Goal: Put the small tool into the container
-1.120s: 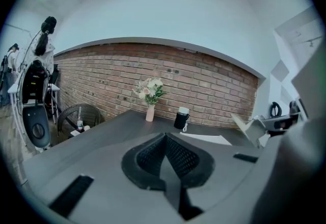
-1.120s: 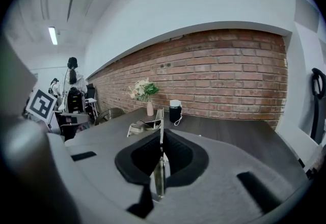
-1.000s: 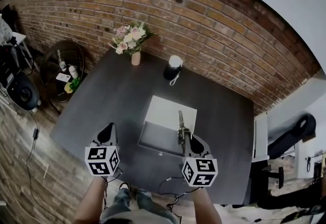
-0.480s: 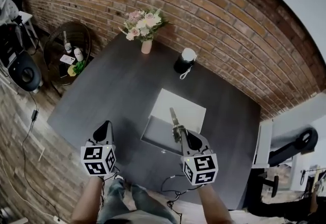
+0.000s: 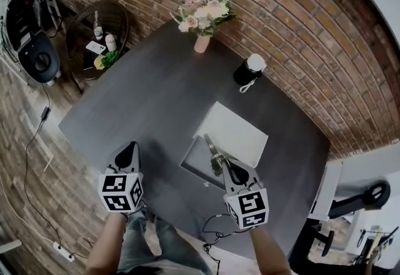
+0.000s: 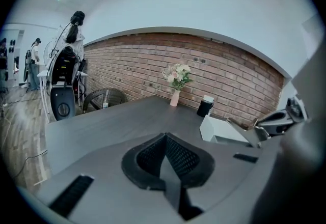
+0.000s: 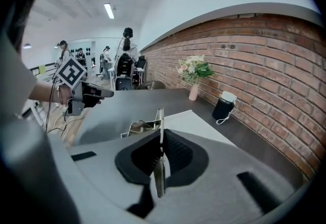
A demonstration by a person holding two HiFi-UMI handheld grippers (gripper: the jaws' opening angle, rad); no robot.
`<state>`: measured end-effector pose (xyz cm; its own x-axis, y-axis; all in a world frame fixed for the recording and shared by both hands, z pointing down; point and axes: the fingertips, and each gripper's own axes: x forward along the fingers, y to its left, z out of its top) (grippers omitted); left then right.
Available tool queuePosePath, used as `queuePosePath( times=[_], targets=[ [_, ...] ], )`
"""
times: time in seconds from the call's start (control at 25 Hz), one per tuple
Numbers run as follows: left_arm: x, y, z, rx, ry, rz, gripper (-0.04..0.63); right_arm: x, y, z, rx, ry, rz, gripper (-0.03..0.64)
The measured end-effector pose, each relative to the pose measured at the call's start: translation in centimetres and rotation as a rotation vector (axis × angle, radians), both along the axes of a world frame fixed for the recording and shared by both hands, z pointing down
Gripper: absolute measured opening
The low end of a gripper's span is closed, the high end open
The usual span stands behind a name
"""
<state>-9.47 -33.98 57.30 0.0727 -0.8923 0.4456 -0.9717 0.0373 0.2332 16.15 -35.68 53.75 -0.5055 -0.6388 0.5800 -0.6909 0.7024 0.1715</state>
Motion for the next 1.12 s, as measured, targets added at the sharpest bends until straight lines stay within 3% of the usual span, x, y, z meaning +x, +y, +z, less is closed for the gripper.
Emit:
queuePosePath(
  times=[0.56,1.12],
  targets=[
    [-1.9,0.6,1.5,-0.023,-0.009,-0.080,-0.005,0.0,-0.4,4.3,-0.040,0.108,-0.106,0.005],
    [-1.6,0.8,2.2,-0.052,-0.036,-0.097,-0.005,1.7,-1.8,7.7,-0.004,0.309,-0.164,0.005]
  ],
)
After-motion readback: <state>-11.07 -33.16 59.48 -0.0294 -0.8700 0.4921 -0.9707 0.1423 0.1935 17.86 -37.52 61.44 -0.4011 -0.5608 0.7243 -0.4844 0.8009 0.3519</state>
